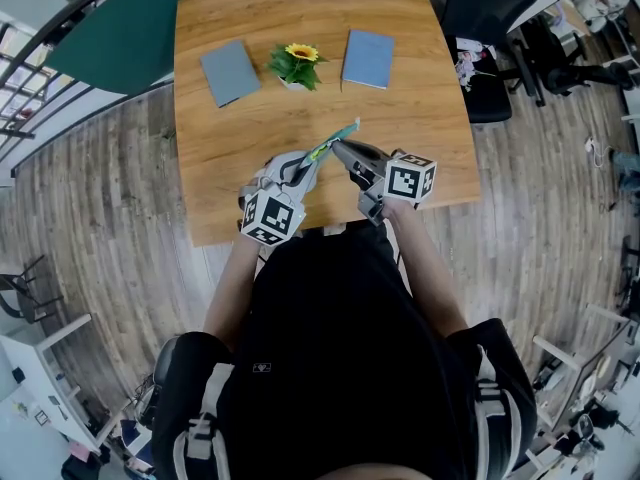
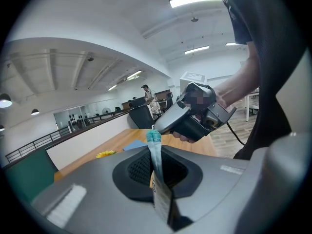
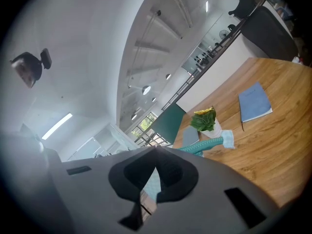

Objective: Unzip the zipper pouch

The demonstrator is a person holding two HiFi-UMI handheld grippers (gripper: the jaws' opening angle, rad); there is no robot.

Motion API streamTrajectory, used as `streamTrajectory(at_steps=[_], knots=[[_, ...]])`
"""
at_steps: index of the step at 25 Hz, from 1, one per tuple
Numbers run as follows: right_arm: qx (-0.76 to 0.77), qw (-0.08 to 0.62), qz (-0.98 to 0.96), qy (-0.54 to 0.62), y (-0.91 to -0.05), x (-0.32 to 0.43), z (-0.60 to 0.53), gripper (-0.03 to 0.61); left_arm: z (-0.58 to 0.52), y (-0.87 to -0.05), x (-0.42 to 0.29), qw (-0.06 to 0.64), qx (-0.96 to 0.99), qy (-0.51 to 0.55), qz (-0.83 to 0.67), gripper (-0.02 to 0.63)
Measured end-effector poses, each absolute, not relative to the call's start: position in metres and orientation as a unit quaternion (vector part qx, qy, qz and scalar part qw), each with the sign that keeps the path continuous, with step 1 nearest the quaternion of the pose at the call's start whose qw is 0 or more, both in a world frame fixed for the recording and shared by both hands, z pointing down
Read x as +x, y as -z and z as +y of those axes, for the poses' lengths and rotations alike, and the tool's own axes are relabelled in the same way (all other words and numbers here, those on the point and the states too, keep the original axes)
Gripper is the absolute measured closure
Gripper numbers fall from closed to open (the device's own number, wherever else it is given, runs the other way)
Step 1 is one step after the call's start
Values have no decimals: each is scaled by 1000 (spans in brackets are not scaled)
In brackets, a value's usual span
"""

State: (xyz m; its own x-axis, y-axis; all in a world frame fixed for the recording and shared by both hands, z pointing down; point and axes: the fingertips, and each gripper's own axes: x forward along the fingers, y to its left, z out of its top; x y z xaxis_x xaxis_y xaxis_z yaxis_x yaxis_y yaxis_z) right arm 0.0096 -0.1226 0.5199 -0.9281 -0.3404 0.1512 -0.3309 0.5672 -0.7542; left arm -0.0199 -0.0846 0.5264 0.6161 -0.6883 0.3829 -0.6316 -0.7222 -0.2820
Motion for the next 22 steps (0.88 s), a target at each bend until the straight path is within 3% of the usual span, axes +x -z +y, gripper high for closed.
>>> streamTrajectory(at_steps=[22], knots=[[-209, -2, 884, 418, -529, 24, -130, 574, -80, -524, -11, 64, -902, 240, 355, 611]])
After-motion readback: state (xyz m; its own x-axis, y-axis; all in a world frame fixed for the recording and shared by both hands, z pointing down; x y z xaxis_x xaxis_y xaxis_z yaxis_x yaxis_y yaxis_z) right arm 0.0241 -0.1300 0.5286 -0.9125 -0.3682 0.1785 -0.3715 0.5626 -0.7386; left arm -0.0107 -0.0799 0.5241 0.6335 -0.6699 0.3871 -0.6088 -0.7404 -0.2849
